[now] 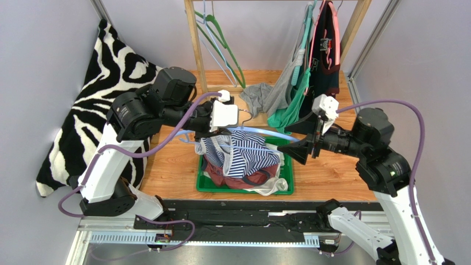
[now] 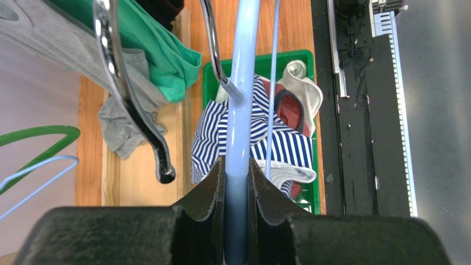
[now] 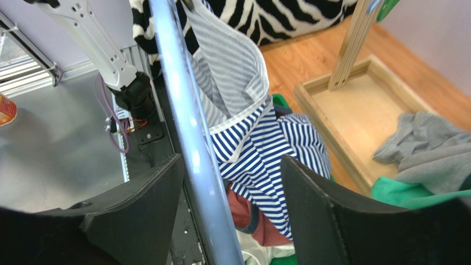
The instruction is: Remove the tank top from the hanger
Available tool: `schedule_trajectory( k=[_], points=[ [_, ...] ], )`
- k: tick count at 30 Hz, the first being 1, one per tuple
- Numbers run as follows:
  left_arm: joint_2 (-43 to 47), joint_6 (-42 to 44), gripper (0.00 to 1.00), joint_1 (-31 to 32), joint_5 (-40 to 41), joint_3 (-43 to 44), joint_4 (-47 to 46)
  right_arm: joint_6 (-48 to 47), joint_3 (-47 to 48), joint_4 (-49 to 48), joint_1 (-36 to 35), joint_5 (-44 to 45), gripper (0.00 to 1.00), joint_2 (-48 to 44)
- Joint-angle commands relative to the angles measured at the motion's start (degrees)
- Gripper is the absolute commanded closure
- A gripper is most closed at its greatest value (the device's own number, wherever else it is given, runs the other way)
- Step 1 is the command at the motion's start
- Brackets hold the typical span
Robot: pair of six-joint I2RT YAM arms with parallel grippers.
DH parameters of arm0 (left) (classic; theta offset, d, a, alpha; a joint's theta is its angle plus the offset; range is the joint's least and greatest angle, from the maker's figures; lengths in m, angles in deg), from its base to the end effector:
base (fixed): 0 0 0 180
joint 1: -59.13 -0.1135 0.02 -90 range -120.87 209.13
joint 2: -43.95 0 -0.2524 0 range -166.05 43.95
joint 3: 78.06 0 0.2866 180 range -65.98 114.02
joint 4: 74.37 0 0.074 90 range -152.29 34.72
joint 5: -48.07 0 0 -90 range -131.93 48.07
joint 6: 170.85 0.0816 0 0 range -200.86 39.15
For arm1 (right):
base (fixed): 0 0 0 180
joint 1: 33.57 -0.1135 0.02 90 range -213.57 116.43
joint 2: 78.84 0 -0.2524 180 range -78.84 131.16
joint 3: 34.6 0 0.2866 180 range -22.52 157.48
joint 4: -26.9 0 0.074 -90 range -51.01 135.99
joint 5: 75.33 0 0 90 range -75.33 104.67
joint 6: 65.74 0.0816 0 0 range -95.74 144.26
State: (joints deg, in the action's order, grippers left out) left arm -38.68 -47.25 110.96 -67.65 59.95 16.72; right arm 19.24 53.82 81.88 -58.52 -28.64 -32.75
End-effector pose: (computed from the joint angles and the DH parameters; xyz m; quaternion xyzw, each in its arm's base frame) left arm 0.1392 -0.2343 0.5136 0.6631 0.5685 -0.2660 0.4078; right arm 0.1459 0.1296 0.4591 -0.4104 0.6413 0.3843 0.5222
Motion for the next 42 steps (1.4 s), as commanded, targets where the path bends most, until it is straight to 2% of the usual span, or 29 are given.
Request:
schedule_trajectory(
  k=[1, 4, 7, 8, 9, 10, 12, 14, 20, 22, 27, 29, 30, 37, 42],
  points=[
    [2.38, 1.20, 1.00, 0.46, -2.32, 2.57, 0.28, -3.07, 3.20, 4.39, -3.52, 6.12, 0.34, 2.51],
    [3.00, 1.20, 1.00, 0.55, -2.24, 1.52, 0.19, -2.46, 3.56, 3.34, -4.84, 7.10, 0.48, 2.52],
    [3.97, 1.11, 1.00, 0.55, -1.54, -0.15, -0.25, -1.14, 4.00, 2.55, -4.93, 7.10, 0.70, 2.17],
    [4.40, 1.20, 1.00, 0.55, -1.18, -0.59, -0.60, -0.79, 4.17, 2.37, -4.93, 7.10, 0.90, 1.99],
    [4.67, 0.94, 1.00, 0.46, -0.83, -1.29, -0.78, -0.35, 4.00, 1.93, -5.11, 7.19, 1.00, 1.90],
    [4.85, 0.85, 0.98, 0.55, 0.13, -1.65, -1.65, 0.52, 3.82, 1.67, -5.02, 7.45, 1.00, 1.38],
    [5.02, -0.72, 0.74, 0.55, 1.62, -2.35, -2.88, 0.97, 3.56, 1.14, -5.11, 7.54, 1.00, 0.68],
    [5.11, -2.40, 0.40, 0.55, 5.49, -2.44, -5.08, 1.15, 2.86, 0.88, -5.20, 9.38, 1.00, -0.99],
    [8.17, -5.39, 0.29, 0.46, 16.74, -2.62, -10.53, -1.57, 1.80, 1.58, -5.20, 16.41, 1.00, -4.51],
    [9.94, -6.00, 0.20, 0.46, 20.50, -4.19, -12.81, -2.01, 1.80, 1.49, -5.20, 18.86, 1.00, -5.30],
    [14.33, -8.64, 0.17, -1.03, 25.63, -12.08, -16.68, -2.72, 1.45, -0.52, -5.20, 21.51, 1.00, -6.01],
    [15.04, -10.22, 0.28, -2.08, 24.23, -14.47, -17.04, -2.72, 1.45, -1.14, -5.20, 21.51, 1.00, -6.01],
    [15.04, -10.49, 0.30, -2.35, 23.35, -16.40, -16.95, -2.81, 1.53, -1.23, -5.20, 21.51, 1.00, -5.92],
    [9.96, -14.01, 0.24, -2.35, 14.83, -16.68, -16.25, -2.37, 1.36, -1.41, -4.94, 20.46, 1.00, -5.57],
    [7.22, -14.44, 0.23, -2.35, 12.62, -15.36, -15.89, -2.63, 1.54, -0.62, -5.20, 20.37, 1.00, -6.01]
  ],
)
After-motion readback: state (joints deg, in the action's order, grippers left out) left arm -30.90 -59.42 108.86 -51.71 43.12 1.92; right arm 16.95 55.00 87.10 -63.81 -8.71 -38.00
